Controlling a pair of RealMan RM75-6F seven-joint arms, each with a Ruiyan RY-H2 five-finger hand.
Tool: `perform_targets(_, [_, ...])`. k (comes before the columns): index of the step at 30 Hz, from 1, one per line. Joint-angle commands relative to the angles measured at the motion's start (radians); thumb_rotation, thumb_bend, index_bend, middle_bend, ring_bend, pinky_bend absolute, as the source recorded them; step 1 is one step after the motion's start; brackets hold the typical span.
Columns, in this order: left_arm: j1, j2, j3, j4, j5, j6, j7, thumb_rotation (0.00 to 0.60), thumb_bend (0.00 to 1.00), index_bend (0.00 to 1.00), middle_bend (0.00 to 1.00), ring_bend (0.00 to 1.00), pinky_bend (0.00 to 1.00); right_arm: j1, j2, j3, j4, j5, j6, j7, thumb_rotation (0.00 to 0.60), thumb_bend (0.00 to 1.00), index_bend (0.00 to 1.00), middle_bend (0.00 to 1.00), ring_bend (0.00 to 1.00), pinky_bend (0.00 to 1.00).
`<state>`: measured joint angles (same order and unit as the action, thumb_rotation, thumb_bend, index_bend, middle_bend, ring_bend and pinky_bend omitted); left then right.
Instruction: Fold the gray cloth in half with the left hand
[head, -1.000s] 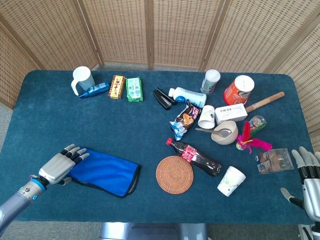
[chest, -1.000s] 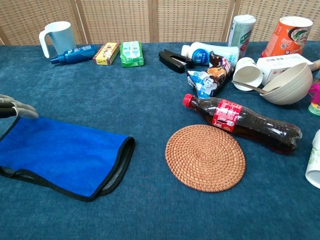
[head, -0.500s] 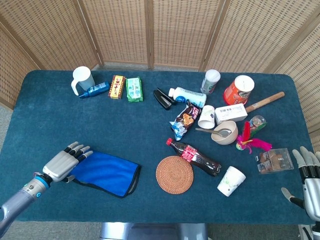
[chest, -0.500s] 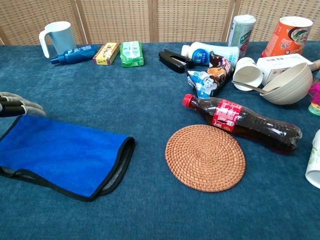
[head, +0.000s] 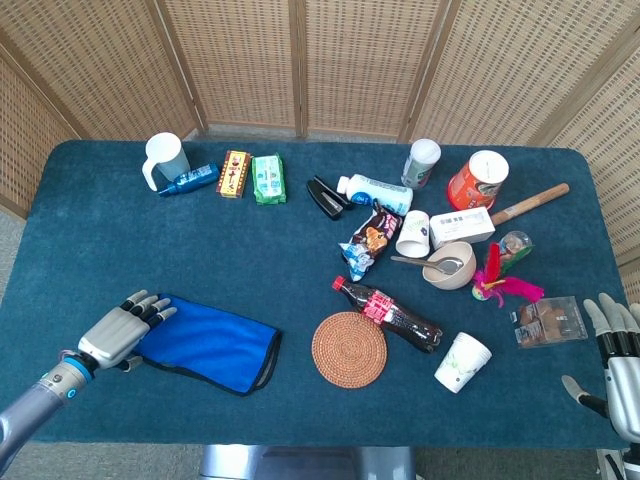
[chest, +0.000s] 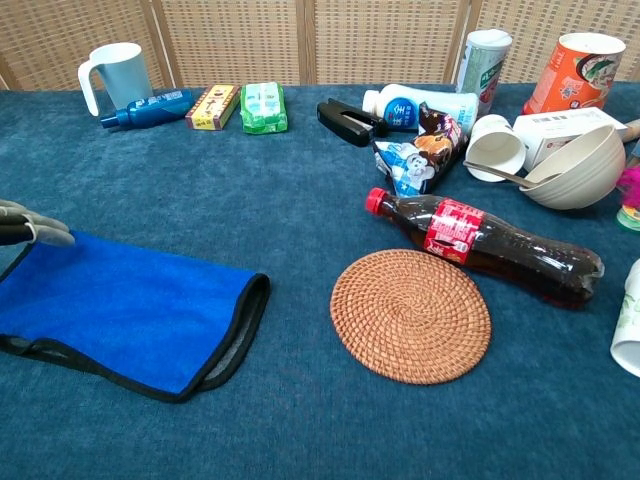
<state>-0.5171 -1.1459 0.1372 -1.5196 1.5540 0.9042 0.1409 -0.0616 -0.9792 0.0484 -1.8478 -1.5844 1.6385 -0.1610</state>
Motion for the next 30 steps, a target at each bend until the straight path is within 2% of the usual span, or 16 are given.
perform_targets(1, [0.001, 0.015, -0.004, -0.011, 0.013, 0.019, -0.034, 0.600, 0.34, 0.00, 0.00, 0.00, 0.00, 0.000, 0.000, 0.000, 0.000, 0.000, 0.000, -0.001, 0.600, 0.00, 0.00, 0.00, 0.00, 0.00])
perform_targets(11, [-0.012, 0.034, -0.031, -0.013, 0.014, 0.039, -0.090, 0.600, 0.34, 0.01, 0.00, 0.00, 0.00, 0.000, 0.002, 0.001, 0.000, 0.002, -0.001, 0.006, 0.600, 0.00, 0.00, 0.00, 0.00, 0.00])
perform_targets(15, [-0.035, 0.024, -0.059, -0.002, -0.018, 0.011, -0.104, 0.600, 0.34, 0.07, 0.00, 0.00, 0.00, 0.001, 0.002, 0.000, 0.000, 0.002, -0.003, 0.005, 0.600, 0.00, 0.00, 0.00, 0.00, 0.00])
perform_targets(18, [-0.062, 0.009, -0.088, 0.015, -0.061, -0.032, -0.109, 0.600, 0.34, 0.12, 0.00, 0.00, 0.00, 0.001, 0.002, 0.000, 0.000, 0.002, -0.003, 0.005, 0.600, 0.00, 0.00, 0.00, 0.00, 0.00])
perform_targets(22, [-0.097, -0.014, -0.121, 0.045, -0.125, -0.092, -0.098, 0.600, 0.34, 0.27, 0.00, 0.00, 0.00, 0.003, 0.002, 0.001, 0.001, 0.004, -0.006, 0.005, 0.600, 0.00, 0.00, 0.00, 0.00, 0.00])
perform_targets(24, [-0.112, -0.026, -0.134, 0.065, -0.161, -0.123, -0.085, 0.600, 0.34, 0.31, 0.00, 0.00, 0.00, 0.003, 0.002, 0.001, 0.001, 0.007, -0.009, 0.005, 0.600, 0.00, 0.00, 0.00, 0.00, 0.00])
perform_targets(30, [-0.159, -0.061, -0.162, 0.124, -0.304, -0.228, -0.011, 0.600, 0.34, 0.34, 0.00, 0.00, 0.00, 0.005, 0.002, 0.004, 0.003, 0.016, -0.013, 0.008, 0.600, 0.00, 0.00, 0.00, 0.00, 0.00])
